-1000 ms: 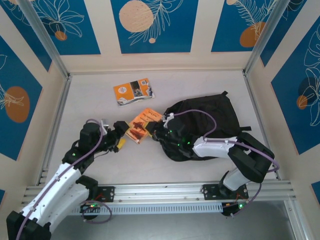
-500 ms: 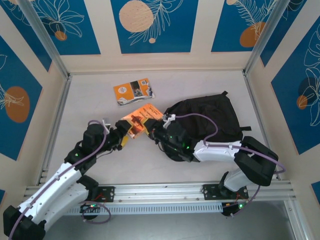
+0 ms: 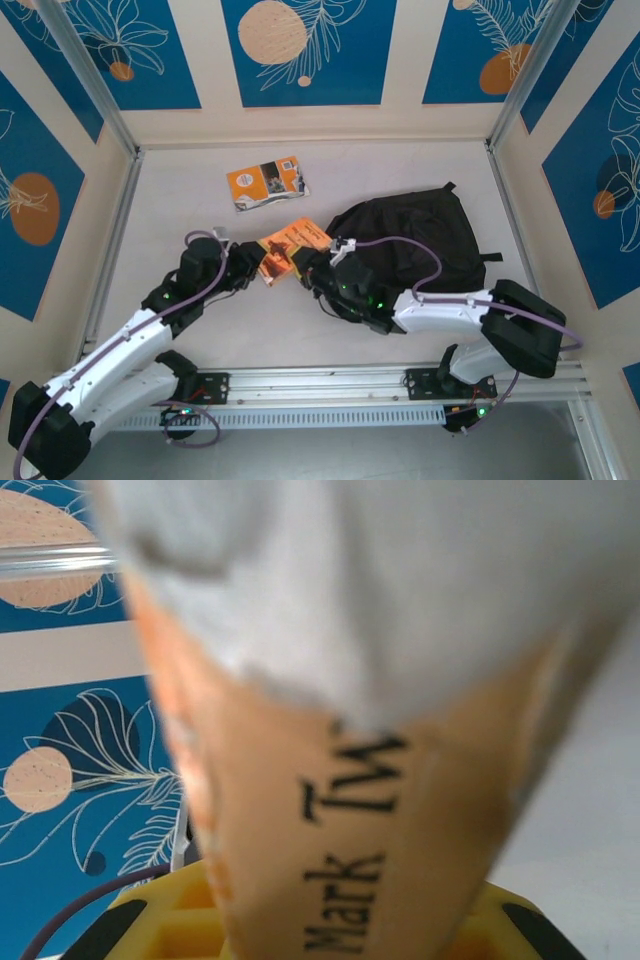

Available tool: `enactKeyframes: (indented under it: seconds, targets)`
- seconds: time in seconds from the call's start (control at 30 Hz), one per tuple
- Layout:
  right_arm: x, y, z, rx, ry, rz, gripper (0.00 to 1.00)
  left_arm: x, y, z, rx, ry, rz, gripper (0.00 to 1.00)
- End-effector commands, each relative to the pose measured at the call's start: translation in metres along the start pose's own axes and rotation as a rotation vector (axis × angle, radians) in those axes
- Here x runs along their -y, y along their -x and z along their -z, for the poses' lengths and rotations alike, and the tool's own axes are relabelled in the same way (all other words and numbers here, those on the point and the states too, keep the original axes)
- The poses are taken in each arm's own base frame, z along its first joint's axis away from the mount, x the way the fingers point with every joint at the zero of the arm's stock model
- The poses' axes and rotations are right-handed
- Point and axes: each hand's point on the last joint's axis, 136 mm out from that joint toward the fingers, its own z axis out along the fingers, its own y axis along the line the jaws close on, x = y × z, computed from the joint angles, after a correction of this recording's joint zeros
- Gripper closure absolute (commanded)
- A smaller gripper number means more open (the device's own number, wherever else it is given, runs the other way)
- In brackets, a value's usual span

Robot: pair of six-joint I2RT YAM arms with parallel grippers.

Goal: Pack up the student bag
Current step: Pass the book, then open the student bag at the center of the table.

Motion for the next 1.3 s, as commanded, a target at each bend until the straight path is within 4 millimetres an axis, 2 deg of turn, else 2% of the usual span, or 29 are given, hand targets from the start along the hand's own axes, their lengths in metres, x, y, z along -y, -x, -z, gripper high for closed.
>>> enactKeyframes:
  seconds: [0.0, 0.1, 0.2, 0.37, 0.43, 0.53, 0.67, 0.8, 0.83, 0.9, 0.93, 1.07, 1.27]
  targets:
    - [-0.009, 0.018, 0.016, 0.097, -0.052, 0.168, 0.71, 0.006, 0.011, 0.012, 0.073, 0.011, -0.038, 1.00]
    - [0.015, 0.038, 0.031, 0.137, -0.198, 0.175, 0.57, -0.001, 0.012, 0.022, 0.089, 0.020, -0.059, 1.00]
    - [0.032, 0.052, 0.046, 0.126, -0.286, 0.171, 0.55, -0.007, 0.012, 0.039, 0.106, 0.047, -0.111, 1.00]
    - [0.025, 0.072, 0.073, 0.112, -0.386, 0.422, 0.53, -0.016, 0.022, 0.078, 0.179, 0.127, -0.272, 1.00]
    - [0.027, 0.080, 0.083, 0.111, -0.457, 0.503, 0.55, -0.017, 0.022, 0.082, 0.172, 0.145, -0.324, 1.00]
    - [0.031, 0.092, 0.090, 0.074, -0.568, 0.582, 0.57, -0.023, 0.014, 0.076, 0.116, 0.169, -0.376, 1.00]
    - [0.035, 0.094, 0.088, -0.025, -0.661, 0.665, 0.54, -0.028, 0.004, 0.062, 0.033, 0.189, -0.423, 1.00]
    - [0.042, 0.099, 0.082, -0.045, -0.779, 0.677, 0.47, -0.031, -0.002, 0.051, -0.017, 0.206, -0.450, 1.00]
    - [0.042, 0.098, 0.077, -0.065, -0.796, 0.685, 0.44, -0.033, -0.003, 0.048, -0.025, 0.209, -0.453, 1.00]
    - [0.043, 0.094, 0.069, -0.093, -0.824, 0.715, 0.29, -0.034, -0.004, 0.044, -0.038, 0.206, -0.455, 1.00]
    - [0.044, 0.094, 0.064, -0.099, -0.845, 0.731, 0.26, -0.034, -0.005, 0.042, -0.043, 0.202, -0.455, 1.00]
    - [0.049, 0.094, 0.047, -0.123, -0.917, 0.793, 0.23, -0.034, -0.007, 0.039, -0.057, 0.197, -0.463, 1.00]
    - [0.061, 0.112, 0.034, -0.077, -1.036, 0.850, 0.28, -0.032, -0.007, 0.040, -0.057, 0.195, -0.489, 1.00]
